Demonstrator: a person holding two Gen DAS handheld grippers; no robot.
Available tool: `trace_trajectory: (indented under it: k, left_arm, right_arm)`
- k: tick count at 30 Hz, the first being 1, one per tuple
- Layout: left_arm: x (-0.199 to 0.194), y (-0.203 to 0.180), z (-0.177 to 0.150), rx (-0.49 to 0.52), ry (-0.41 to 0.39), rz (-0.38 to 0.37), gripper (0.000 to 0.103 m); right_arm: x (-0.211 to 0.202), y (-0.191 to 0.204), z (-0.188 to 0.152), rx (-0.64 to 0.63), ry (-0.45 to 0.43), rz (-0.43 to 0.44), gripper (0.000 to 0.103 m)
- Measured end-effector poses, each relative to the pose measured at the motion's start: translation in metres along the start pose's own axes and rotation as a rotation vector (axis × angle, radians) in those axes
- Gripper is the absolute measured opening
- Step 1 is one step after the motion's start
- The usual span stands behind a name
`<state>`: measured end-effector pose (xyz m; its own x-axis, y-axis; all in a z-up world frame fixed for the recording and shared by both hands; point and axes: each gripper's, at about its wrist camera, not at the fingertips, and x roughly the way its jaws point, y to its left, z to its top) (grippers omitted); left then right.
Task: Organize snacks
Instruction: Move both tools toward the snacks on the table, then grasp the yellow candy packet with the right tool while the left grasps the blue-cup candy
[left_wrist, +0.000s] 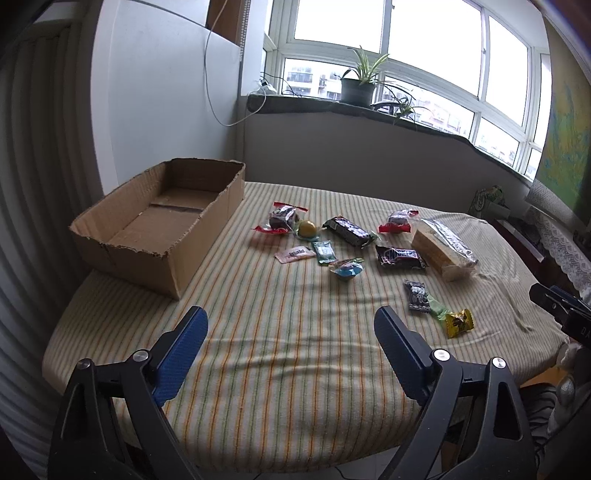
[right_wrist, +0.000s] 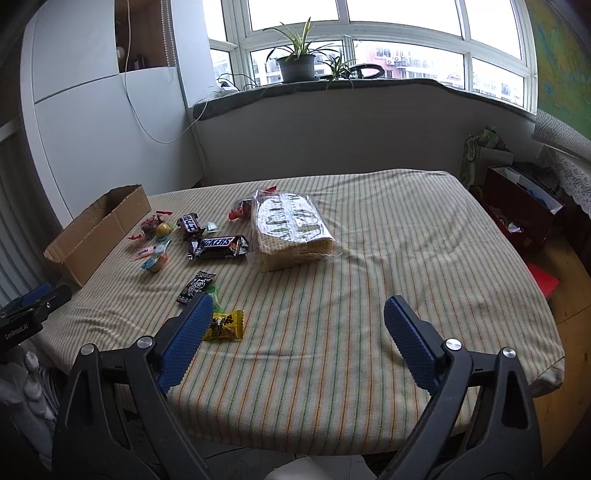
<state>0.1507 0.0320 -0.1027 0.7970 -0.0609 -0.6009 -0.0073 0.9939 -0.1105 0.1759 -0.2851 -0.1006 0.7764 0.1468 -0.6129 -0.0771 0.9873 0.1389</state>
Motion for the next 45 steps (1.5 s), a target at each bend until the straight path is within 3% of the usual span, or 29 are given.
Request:
trace_trajectory:
  k: [9,15,18,24,26,38,40,41,43,45]
  left_arm:
    - [0.026,-0.013,0.007,-0.008,0.069,-0.039,0.073]
    - [0.043,-0.021,0.014,-0.023,0.118,-0.083,0.064]
    - [0.052,-0.025,0.017,-0.026,0.145,-0.105,0.062]
    - [0.070,-0.034,0.022,-0.017,0.185,-0.141,0.062]
    - [0.078,-0.035,0.024,-0.026,0.202,-0.153,0.062]
    - [0.115,-0.045,0.042,-0.020,0.220,-0.155,0.062]
    - [0.121,-0.046,0.042,-0.016,0.227,-0.147,0.062]
    - [0.123,-0.046,0.041,-0.017,0.229,-0.141,0.060]
    - [0.128,-0.045,0.040,-0.024,0.236,-0.136,0.044]
    - [0.131,-0.042,0.039,-0.042,0.243,-0.146,0.040]
  right_arm:
    - [0.027,-0.016,0.015,0.030,0.083,0.051,0.085]
    - [0.037,-0.010,0.017,0.011,0.126,0.095,0.083]
    - [0.047,-0.001,0.011,0.004,0.164,0.140,0.075]
    - [0.074,0.027,-0.005,-0.040,0.255,0.206,0.073]
    - [0.082,0.035,-0.008,-0.050,0.278,0.219,0.068]
    - [0.093,0.061,-0.006,-0.146,0.287,0.165,0.068]
    - [0.093,0.064,-0.006,-0.167,0.283,0.149,0.064]
    - [0.094,0.066,-0.007,-0.179,0.282,0.136,0.059]
    - [0.095,0.068,-0.007,-0.201,0.279,0.109,0.053]
    - [0.095,0.068,-0.007,-0.212,0.277,0.100,0.050]
